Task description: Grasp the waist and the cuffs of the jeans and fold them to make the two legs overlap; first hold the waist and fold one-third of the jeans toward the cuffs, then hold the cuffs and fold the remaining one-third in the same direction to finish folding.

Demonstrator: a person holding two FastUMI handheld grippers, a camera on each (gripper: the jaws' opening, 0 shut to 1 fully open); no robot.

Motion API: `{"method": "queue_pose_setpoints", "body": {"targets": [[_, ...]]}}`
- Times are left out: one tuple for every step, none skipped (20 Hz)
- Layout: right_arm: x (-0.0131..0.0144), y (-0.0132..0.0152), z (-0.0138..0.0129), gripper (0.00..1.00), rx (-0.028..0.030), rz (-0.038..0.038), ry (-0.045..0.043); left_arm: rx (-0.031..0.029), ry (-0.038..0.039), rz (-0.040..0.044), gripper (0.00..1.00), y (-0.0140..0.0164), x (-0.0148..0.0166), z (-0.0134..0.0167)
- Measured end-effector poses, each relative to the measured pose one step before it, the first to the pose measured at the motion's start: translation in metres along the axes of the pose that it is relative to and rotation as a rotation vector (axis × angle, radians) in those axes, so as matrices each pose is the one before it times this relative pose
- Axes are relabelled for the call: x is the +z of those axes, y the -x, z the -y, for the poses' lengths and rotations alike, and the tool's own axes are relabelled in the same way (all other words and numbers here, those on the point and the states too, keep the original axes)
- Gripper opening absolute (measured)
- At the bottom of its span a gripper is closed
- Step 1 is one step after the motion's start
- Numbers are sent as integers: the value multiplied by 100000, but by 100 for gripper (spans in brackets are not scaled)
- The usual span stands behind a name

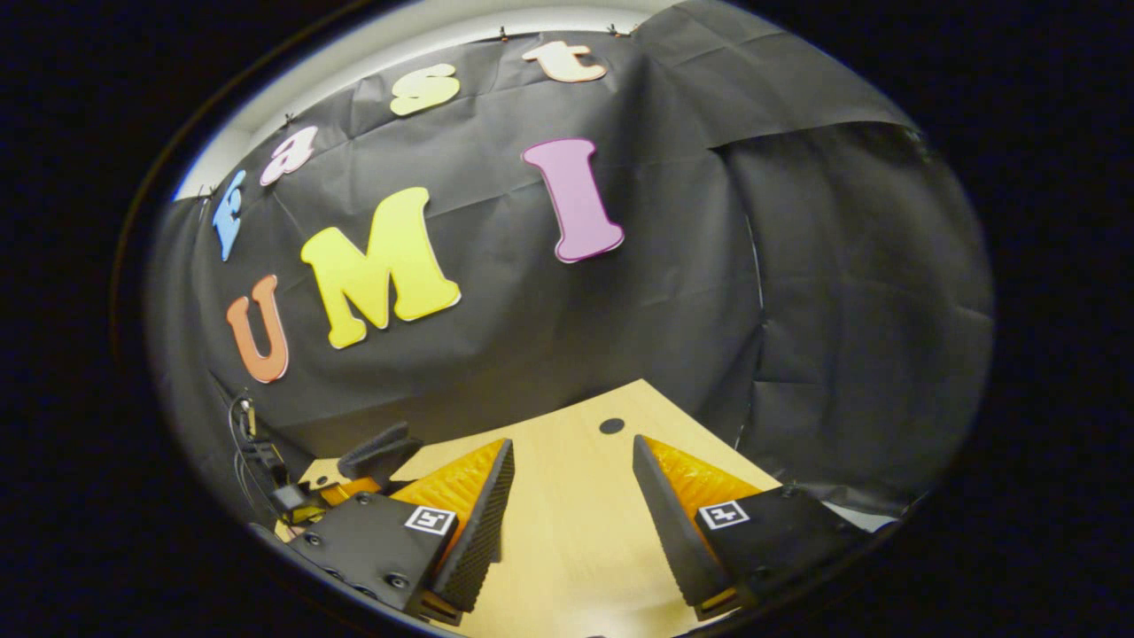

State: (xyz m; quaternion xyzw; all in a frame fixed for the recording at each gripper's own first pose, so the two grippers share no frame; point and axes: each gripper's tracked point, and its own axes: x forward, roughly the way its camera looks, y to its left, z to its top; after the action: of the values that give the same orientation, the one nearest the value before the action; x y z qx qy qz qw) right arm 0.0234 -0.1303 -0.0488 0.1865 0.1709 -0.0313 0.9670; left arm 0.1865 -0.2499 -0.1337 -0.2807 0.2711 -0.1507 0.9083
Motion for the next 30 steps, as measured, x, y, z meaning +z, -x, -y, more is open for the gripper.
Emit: {"method": "queue_pose_setpoints", "body": {"targets": [[202,296,815,84,-1288,493,134,1866,-1920,-2879,3,-532,-1417,-434],[212,232,719,84,-1137,66,-115,1680,-1057,-1838,4,-145,-1093,-155],[68,146,674,84,-1009,-3,-349,1794,-1189,-1926,4,-199,-894,-393],[98,98,569,84,-720,-101,-454,2048,-1920,-2029,4,-356,-823,-475],[43,32,462,84,-578,-272,-591,1809,-2075,-2288,4,-357,-670,-406],[-45,149,405,84,-282,-326,-465,1273,-1622,-1424,4,-270,-765,-160],[19,5,299,84,-376,-11,-205,826,-570,-519,4,-353,-150,-193],[1,78,137,84,155,-42,48,482,421,-84,4,-161,-290,-300],[29,-9,110,84,-41,87,392,-728,742,-378,4,-227,-178,153],[16,23,-1,84,229,-8,289,-389,567,-234,7,-117,-279,283],[113,65,78,84,272,-95,249,121,-641,669,11,-18,-55,-73],[17,-28,85,84,151,-36,140,-10,-1225,1172,17,-94,21,-21],[81,-22,-50,84,329,-6,-153,-2964,405,444,18,98,-82,529],[24,61,-113,84,73,43,-64,-1064,430,751,20,-100,15,340],[41,19,-190,84,316,164,-95,-639,482,424,29,-103,-307,202],[-17,51,-147,84,20,207,113,536,-305,7,43,157,185,-86],[114,30,-60,84,77,204,34,286,-218,-304,55,71,32,-41],[18,56,-224,84,137,56,-102,527,294,-141,55,182,-24,-18],[149,33,-89,84,148,328,-96,534,481,-480,55,159,-8,-48],[92,189,-132,84,37,273,-6,468,-48,-281,55,198,-2,-34],[126,54,-148,84,224,343,-205,212,5,-239,55,187,131,49],[115,33,-269,84,167,108,-441,204,-14,-28,55,213,33,8],[174,-21,-210,84,265,352,-637,-2568,1445,-485,55,305,65,526],[134,67,-172,84,411,314,-624,-2889,1832,484,51,109,-86,780],[177,43,-254,84,336,416,-326,-1585,446,263,67,444,230,632],[135,84,-270,84,312,531,68,-206,-518,-1029,83,68,-309,320],[251,24,-303,84,449,592,212,-786,-244,-1478,99,188,-469,419],[194,50,-329,84,516,558,180,-217,-496,-1226,99,462,-233,335],[173,5,-340,84,519,299,204,-1473,-297,-1184,99,443,-204,437],[-14,16,-316,84,566,180,81,-2480,-656,187,100,604,15,882]]}}
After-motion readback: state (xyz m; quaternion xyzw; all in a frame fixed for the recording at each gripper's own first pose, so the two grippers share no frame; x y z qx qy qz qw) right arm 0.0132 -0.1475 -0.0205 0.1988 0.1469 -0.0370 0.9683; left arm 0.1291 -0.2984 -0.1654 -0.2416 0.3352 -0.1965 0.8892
